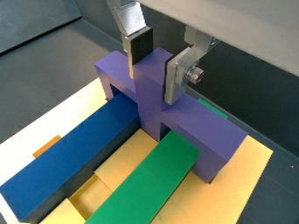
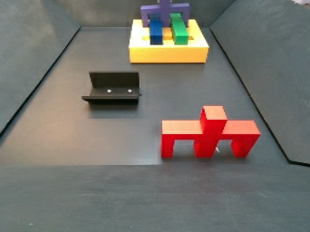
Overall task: Pick up the purple object. Move up. Move to above the board. Insert the purple object.
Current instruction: Insert the purple object.
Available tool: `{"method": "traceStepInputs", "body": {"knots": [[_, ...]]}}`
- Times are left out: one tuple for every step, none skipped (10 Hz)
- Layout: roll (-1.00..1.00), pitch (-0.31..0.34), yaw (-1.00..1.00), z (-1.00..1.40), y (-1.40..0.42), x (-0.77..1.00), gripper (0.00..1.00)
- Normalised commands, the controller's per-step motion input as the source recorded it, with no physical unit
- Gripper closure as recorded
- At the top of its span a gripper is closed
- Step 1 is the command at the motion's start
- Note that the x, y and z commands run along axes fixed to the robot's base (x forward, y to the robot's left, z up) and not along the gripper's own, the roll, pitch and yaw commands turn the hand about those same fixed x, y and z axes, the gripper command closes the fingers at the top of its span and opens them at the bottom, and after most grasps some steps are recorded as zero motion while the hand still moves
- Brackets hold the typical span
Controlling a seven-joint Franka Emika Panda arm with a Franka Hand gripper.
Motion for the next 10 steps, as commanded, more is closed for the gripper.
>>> {"method": "traceStepInputs", "body": {"knots": [[0.16, 0.027, 0.0, -0.27, -0.05, 0.08, 1.0], [0.0, 0.0, 0.0, -0.35, 0.0, -0.02, 1.0], [0.01, -0.01, 0.0, -0.33, 0.0, -0.11, 1.0], [0.13, 0.0, -0.18, -0.26, -0.11, 0.11, 1.0], [0.23, 0.027, -0.27, -0.24, -0.14, 0.15, 1.0], [0.22, 0.159, -0.34, -0.13, -0.12, 0.3, 1.0], [0.22, 0.151, -0.36, -0.17, -0.11, 0.24, 1.0], [0.18, 0.124, -0.31, -0.19, -0.03, 0.13, 1.0], [0.22, 0.167, -0.3, -0.04, -0.1, 0.25, 1.0], [0.06, 0.061, -0.19, -0.09, 0.0, 0.06, 1.0]]}}
